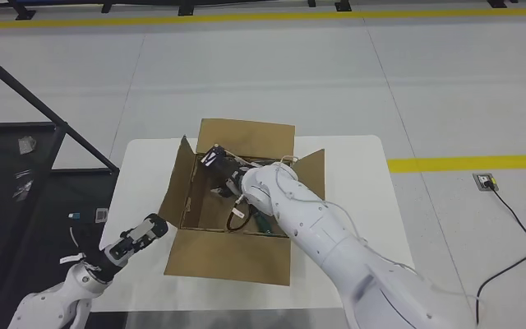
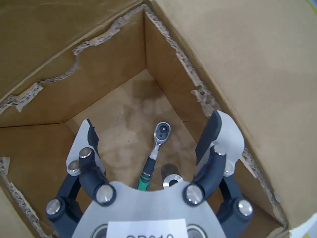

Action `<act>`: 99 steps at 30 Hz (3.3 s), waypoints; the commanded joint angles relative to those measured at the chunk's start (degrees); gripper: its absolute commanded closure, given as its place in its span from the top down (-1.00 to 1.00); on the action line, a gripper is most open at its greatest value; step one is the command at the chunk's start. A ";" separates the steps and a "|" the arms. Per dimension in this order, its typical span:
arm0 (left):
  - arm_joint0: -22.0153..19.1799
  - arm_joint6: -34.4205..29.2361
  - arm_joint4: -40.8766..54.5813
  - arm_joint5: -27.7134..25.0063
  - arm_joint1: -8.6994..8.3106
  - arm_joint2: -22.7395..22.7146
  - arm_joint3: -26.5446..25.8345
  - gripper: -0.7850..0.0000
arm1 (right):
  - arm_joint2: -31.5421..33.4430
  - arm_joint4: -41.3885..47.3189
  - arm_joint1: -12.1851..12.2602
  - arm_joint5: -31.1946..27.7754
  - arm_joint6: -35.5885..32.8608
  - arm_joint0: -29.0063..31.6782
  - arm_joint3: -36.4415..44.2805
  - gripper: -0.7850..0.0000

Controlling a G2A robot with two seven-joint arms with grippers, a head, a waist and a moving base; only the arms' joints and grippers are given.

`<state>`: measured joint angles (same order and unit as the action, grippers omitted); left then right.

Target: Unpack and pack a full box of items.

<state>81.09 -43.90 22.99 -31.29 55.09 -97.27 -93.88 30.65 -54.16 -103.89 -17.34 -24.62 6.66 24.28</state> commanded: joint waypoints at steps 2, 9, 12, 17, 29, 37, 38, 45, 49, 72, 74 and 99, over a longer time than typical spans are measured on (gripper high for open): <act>-0.96 0.00 -0.49 0.64 0.04 0.55 0.63 1.00 | 1.65 -1.16 1.85 -3.81 4.28 0.27 1.49 1.00; -3.37 -0.15 -1.31 1.74 0.18 2.27 1.99 1.00 | 7.72 -8.34 8.87 -4.03 14.03 8.22 17.44 1.00; -4.30 -0.30 -2.01 2.01 0.25 3.19 2.12 1.00 | 14.21 -14.26 13.73 -1.13 13.57 18.00 35.36 1.00; -5.56 -0.09 -3.57 2.55 0.42 4.86 2.24 1.00 | 27.30 -24.88 20.20 -0.49 4.76 40.92 71.68 1.00; -7.37 0.78 -6.99 4.01 0.90 9.07 2.19 1.00 | 36.33 -23.96 22.20 1.87 4.78 54.38 86.80 1.00; -9.28 2.42 -10.35 6.75 1.29 12.08 1.74 1.00 | 40.20 -16.31 22.68 -2.39 10.15 57.54 88.43 1.00; -9.44 2.57 -10.60 7.08 1.33 12.35 1.69 1.00 | 41.99 -13.84 22.89 -3.81 11.25 58.47 88.71 1.00; -10.25 2.66 -11.77 8.42 1.49 13.45 1.52 1.00 | 54.36 8.45 24.36 -11.06 8.48 62.74 87.91 1.00; -10.55 2.48 -12.14 8.97 1.52 13.76 1.61 1.00 | 59.76 16.19 25.12 -6.52 0.56 62.07 85.84 1.00; -11.20 3.13 -14.97 12.33 1.71 14.89 1.70 1.00 | 47.65 44.72 27.13 -18.13 -35.72 37.31 58.01 1.00; -11.13 3.24 -15.13 12.48 1.73 14.94 1.57 1.00 | 45.14 42.37 26.81 -17.23 -33.24 35.56 56.70 1.00; -3.12 5.67 0.91 8.43 0.95 0.90 2.14 1.00 | 19.30 40.66 18.82 -17.34 -20.51 15.39 20.18 1.00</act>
<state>77.12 -38.84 21.25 -23.29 56.03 -95.04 -92.58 50.29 -13.88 -84.90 -34.38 -44.39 22.43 45.41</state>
